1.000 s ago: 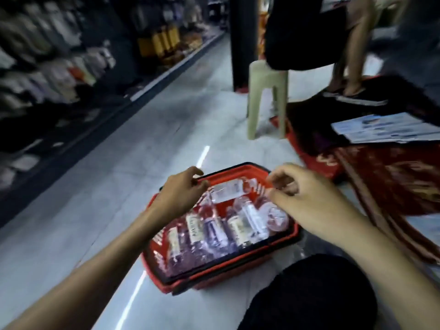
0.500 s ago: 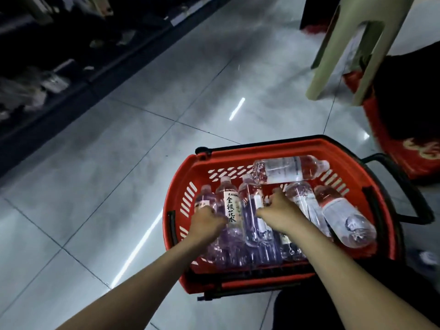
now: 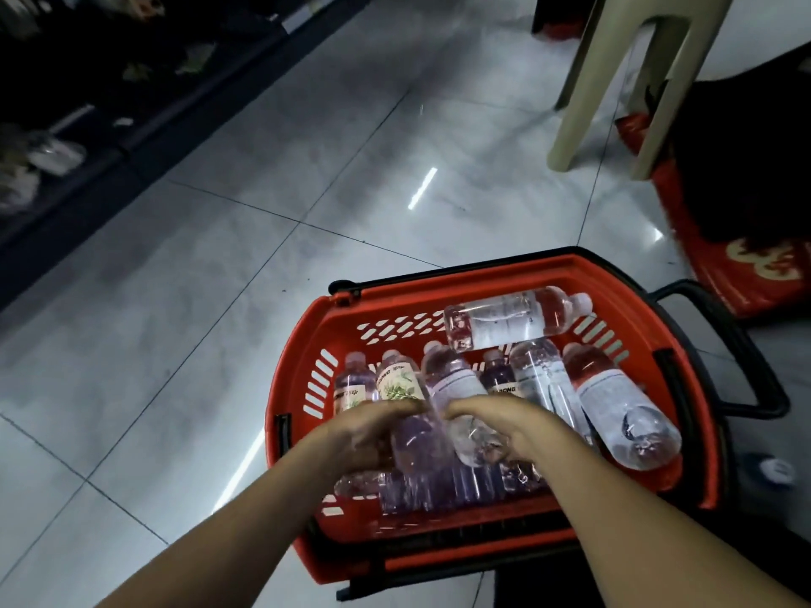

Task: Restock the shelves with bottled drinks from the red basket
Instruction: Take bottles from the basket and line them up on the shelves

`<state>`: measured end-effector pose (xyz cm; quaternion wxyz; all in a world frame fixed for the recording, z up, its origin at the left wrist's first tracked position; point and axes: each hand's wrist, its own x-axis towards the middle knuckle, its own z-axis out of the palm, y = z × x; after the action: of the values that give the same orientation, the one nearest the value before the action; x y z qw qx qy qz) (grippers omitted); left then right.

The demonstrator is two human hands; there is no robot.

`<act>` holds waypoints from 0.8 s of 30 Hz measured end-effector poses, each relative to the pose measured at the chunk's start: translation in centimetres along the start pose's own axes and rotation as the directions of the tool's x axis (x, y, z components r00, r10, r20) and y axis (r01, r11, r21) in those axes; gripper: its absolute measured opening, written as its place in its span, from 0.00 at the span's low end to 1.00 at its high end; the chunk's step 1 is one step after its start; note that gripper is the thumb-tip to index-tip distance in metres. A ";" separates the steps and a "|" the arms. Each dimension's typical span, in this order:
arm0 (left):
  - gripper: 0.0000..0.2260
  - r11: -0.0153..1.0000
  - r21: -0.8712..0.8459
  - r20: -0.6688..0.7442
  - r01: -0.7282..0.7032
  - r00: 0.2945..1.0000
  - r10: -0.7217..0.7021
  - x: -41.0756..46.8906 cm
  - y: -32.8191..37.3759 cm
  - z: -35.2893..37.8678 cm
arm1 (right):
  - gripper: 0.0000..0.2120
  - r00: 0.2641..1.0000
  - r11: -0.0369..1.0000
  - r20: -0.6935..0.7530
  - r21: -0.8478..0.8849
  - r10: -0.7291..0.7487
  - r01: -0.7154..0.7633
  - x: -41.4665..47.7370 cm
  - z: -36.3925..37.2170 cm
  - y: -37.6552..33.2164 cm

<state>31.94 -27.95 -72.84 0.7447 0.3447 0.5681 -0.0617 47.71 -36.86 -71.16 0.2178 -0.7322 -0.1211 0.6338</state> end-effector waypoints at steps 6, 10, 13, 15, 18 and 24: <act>0.21 0.996 -0.090 0.272 -0.001 0.962 0.025 -2.0 -2.7 -0.5 | 0.44 0.997 1.000 0.082 0.001 -0.015 0.015 -3.9 -1.3 2.3; 0.31 0.973 -0.150 0.337 -0.177 0.916 0.219 -4.1 -3.0 -0.3 | 0.57 0.961 0.958 0.019 0.080 -0.276 0.274 -8.0 -1.9 3.6; 0.43 0.932 -0.083 0.379 -0.354 0.853 0.358 -6.6 -1.0 0.8 | 0.48 0.923 0.898 -0.140 0.216 -0.359 0.383 -11.0 -1.9 4.9; 0.45 0.902 -0.040 0.414 -0.429 0.815 0.406 -9.4 0.9 2.6 | 0.52 0.895 0.826 -0.213 0.348 -0.391 0.443 -13.6 -1.8 5.4; 0.46 0.840 0.022 0.519 -0.543 0.724 0.455 -14.0 3.1 6.6 | 0.56 0.824 0.674 -0.357 0.475 -0.440 0.566 -18.2 -3.5 6.6; 0.45 0.708 0.025 0.733 -0.705 0.495 0.467 -23.4 4.1 16.5 | 0.38 0.583 0.518 -0.588 0.300 -0.561 0.801 -31.8 -7.1 9.6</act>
<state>39.09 -41.54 -48.31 0.8048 0.5878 0.0814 -0.0138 48.43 -60.88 -47.14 0.6707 -0.6443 -0.1732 0.3242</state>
